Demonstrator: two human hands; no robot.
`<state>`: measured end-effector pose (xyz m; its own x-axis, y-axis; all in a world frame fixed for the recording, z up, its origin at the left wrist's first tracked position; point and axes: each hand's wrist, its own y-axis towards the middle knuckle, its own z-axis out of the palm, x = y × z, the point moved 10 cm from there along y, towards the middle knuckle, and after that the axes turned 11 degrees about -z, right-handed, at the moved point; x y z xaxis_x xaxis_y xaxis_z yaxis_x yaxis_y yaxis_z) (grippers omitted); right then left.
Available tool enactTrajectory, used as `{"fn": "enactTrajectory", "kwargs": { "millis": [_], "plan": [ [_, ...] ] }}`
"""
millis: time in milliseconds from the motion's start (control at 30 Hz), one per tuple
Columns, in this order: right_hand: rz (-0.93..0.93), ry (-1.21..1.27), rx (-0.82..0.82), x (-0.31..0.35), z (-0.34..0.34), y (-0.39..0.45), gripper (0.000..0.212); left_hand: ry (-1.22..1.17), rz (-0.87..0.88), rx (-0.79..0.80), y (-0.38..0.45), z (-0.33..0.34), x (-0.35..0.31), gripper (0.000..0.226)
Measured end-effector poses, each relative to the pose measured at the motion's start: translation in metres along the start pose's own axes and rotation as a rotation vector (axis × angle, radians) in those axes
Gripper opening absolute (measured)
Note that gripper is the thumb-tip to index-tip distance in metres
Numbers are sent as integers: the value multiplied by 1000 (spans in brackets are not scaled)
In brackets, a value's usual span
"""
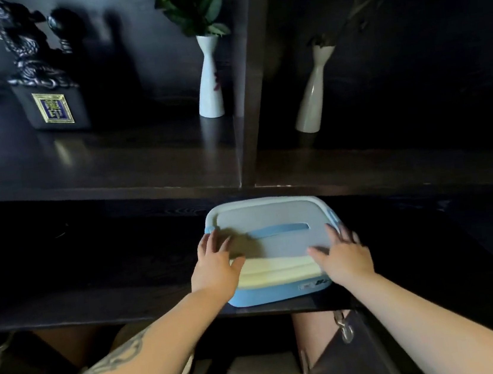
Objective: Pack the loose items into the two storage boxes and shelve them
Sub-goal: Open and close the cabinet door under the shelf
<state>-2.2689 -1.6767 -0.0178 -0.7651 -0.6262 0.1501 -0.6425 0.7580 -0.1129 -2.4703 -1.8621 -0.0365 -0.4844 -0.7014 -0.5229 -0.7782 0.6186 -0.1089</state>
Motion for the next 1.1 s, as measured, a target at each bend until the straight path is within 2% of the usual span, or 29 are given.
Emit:
{"fn": "enactTrajectory", "kwargs": {
  "millis": [100,167,233,333,467,600,800,933,1100],
  "plan": [
    [130,312,71,-21,9,24,93,-147,-110,30,12,3,9,62],
    [196,657,0,-24,12,33,99,-256,-165,59,15,9,13,66],
    [258,787,-61,-28,14,32,102,-400,-228,96,15,14,18,68],
    [264,702,-117,-32,14,15,100,-537,-248,62,14,4,27,68],
    [225,818,-264,-24,27,-30,105,-546,-171,57,-7,-17,53,73],
    [197,885,-355,1,52,-89,104,-719,-140,-6,-64,-45,85,73],
    [194,944,-519,45,94,-195,98,-713,-298,-85,-148,-47,185,77],
    [149,993,-501,65,121,-227,92,-715,-305,-122,-186,-44,226,77],
    [103,954,-368,63,176,-245,75,-793,-456,-48,-225,19,276,71]
  ]
}}
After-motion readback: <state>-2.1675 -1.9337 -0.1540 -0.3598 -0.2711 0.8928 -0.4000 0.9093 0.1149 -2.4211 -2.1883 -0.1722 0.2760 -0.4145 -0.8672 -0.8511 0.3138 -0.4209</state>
